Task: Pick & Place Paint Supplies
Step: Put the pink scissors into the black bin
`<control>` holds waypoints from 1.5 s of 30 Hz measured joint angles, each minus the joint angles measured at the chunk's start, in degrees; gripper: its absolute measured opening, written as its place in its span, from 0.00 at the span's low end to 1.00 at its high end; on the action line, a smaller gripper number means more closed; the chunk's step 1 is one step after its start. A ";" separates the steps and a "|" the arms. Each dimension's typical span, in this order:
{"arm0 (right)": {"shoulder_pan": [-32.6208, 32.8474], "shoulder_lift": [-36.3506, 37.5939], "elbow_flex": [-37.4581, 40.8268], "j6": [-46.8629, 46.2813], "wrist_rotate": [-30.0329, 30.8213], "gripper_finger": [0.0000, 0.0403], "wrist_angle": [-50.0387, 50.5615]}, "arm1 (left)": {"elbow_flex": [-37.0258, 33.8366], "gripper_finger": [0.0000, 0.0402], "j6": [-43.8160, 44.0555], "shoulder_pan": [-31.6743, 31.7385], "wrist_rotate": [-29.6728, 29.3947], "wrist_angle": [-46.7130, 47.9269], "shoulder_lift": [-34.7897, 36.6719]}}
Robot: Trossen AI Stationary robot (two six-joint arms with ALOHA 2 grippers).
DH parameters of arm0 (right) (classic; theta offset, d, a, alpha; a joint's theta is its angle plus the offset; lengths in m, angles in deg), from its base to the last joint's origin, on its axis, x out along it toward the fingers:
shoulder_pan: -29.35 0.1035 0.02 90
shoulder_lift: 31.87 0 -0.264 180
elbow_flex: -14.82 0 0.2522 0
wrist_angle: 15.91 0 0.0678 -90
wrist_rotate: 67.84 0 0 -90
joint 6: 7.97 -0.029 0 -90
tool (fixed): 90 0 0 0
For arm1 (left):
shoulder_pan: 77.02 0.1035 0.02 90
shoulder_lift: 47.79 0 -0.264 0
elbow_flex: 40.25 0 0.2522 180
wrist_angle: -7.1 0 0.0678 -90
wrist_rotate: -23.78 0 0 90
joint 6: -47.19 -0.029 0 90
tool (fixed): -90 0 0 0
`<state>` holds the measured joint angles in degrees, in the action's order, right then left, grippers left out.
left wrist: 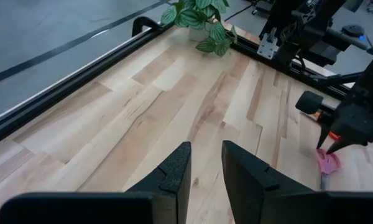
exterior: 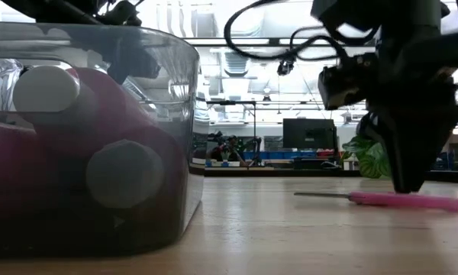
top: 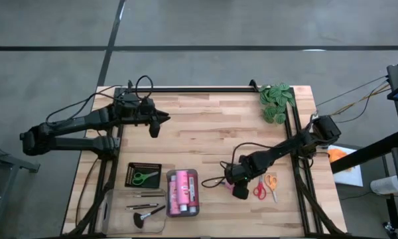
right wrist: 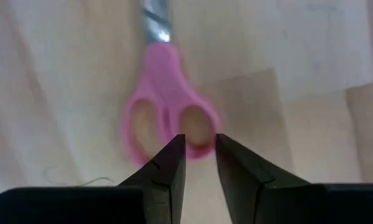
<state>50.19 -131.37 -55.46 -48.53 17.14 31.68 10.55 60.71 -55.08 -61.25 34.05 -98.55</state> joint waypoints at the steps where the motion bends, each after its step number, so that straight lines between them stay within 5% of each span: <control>1: 0.07 -0.22 0.00 0.00 0.48 0.21 0.06 | 0.00 0.23 0.00 0.02 -0.02 0.11 0.00; 10: 0.05 -0.98 0.13 0.00 5.27 0.21 0.08 | 0.00 0.23 0.00 -0.02 -0.02 1.11 0.00; 26: -0.04 -2.51 -0.09 -1.82 4.88 0.21 -0.73 | 0.00 0.23 0.02 -0.02 0.00 1.77 0.00; 34: -0.17 -2.58 0.04 -1.93 4.39 0.04 -0.54 | 0.00 0.23 0.02 -0.02 0.00 1.81 0.00; 45: -0.29 -2.22 0.10 -2.94 3.97 0.03 -0.97 | 0.00 0.23 0.02 -0.02 0.00 1.81 0.00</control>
<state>49.90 -133.59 -55.36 -51.47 21.11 30.71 10.55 60.73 -55.10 -61.26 35.86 -98.55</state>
